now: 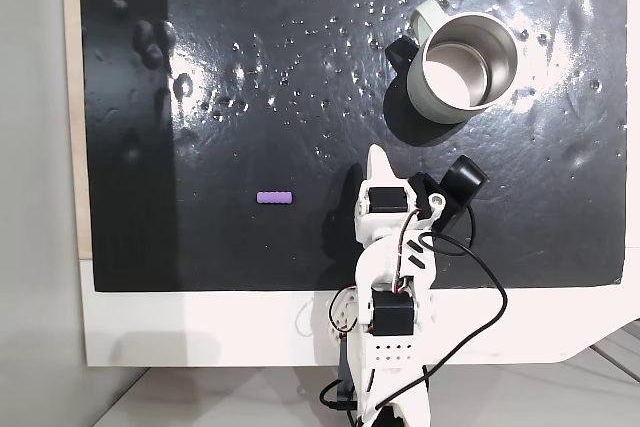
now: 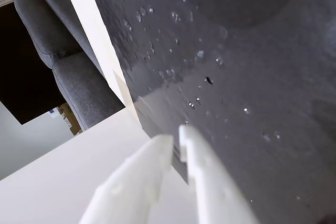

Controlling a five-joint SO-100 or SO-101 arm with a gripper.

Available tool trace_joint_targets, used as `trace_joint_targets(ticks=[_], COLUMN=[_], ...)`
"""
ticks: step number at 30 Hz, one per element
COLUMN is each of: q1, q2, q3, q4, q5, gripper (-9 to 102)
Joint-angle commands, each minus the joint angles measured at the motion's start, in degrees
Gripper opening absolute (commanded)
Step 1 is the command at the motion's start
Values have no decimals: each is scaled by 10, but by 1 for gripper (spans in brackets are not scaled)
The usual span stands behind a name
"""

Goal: Grasp a pengrip and put it in the cup.

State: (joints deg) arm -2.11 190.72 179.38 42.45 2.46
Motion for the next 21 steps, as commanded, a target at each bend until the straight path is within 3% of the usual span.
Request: trace_joint_targets(ticks=[1, 12, 18, 21], q1=[-54, -60, -122, -152], q2=[4, 4, -11, -109], q3=[24, 11, -151, -266], q4=[-36, -28, 55, 106], q5=[-41, -40, -20, 21], gripper=[0, 0, 0, 0])
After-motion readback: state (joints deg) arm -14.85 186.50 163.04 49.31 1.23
